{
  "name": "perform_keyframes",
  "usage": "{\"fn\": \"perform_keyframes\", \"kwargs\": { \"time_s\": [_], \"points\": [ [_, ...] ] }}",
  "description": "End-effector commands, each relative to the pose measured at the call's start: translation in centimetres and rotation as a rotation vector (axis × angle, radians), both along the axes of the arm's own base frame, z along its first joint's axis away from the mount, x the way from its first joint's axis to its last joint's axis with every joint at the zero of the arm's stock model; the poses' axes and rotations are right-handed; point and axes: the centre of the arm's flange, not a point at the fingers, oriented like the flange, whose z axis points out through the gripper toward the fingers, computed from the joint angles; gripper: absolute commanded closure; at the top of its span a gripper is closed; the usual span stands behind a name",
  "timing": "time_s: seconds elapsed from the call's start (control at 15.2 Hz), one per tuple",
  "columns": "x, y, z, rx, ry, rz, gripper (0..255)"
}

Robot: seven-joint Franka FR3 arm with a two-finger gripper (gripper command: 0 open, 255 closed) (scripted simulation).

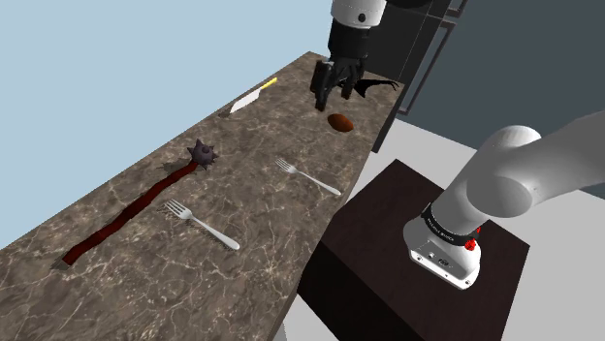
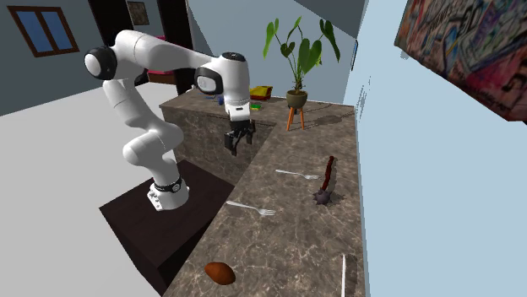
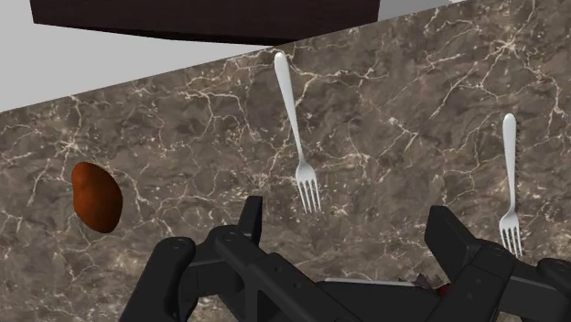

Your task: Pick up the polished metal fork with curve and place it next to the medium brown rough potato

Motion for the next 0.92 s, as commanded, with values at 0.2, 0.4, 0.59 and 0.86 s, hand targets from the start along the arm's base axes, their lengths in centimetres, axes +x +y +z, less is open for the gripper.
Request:
{"fn": "perform_keyframes", "kwargs": {
  "time_s": [0.2,0.4,0.59,0.86],
  "points": [
    [1.8,5.4,-3.6,-0.003,-0.010,0.003,0],
    [3.0,8.4,-5.9,-0.005,-0.014,0.005,0],
    [4.3,11.4,-8.2,-0.007,-0.019,0.007,0],
    [5.9,15.4,-11.2,-0.011,-0.025,0.009,0]
  ]
}}
